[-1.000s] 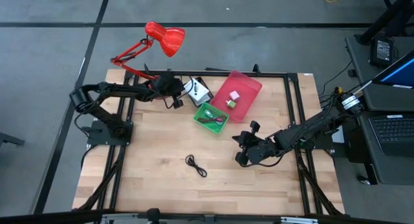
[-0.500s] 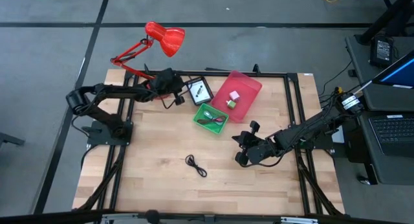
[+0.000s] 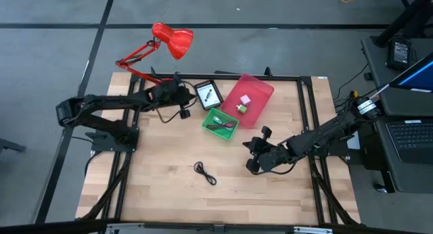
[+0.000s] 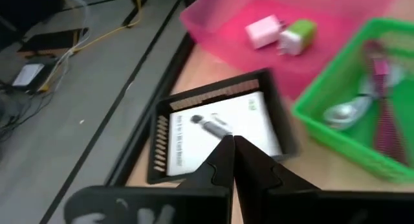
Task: Pick and place items into bin
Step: Put the black charger cable into the green bin
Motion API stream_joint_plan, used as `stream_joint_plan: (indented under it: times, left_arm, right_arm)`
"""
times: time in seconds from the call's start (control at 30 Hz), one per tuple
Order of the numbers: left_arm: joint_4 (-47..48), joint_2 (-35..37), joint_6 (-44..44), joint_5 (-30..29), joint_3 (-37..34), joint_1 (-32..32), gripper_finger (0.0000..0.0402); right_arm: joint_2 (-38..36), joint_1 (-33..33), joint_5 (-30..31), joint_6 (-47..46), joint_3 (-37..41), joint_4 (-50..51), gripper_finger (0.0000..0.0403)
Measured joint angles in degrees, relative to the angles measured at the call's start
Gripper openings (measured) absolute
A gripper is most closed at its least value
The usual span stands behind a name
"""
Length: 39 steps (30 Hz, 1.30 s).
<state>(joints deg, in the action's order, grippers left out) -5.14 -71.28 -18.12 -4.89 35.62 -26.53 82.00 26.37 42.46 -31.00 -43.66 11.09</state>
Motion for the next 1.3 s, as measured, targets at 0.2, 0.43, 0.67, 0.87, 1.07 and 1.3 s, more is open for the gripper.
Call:
stream_joint_plan:
  times: [0.2,0.43,0.67,0.87,1.07,1.3]
  left_arm:
    - [9.2,7.8,2.2,-0.3,0.0,7.3,0.0002]
    - [14.9,11.2,7.3,-1.1,0.0,19.8,0.0002]
    - [13.9,9.0,9.7,-5.6,0.0,31.4,0.0003]
    - [12.4,5.8,13.5,-6.7,1.4,37.6,0.0003]
    - [17.1,-1.1,14.4,-7.6,9.0,41.8,0.0003]
    - [28.6,-10.9,16.5,-7.5,20.3,45.7,0.0003]
  right_arm:
    - [0.0,0.0,0.0,0.0,0.0,-0.1,0.0000]
    - [0.0,0.0,0.0,0.1,0.0,-0.5,0.0000]
    - [0.0,0.0,0.0,1.4,0.0,-1.2,0.0000]
    - [0.0,0.0,0.0,2.4,0.0,-2.4,0.0000]
    - [0.0,0.0,0.0,8.4,0.0,-8.3,0.0000]
    - [0.0,0.0,0.0,9.2,0.0,-9.1,0.0000]
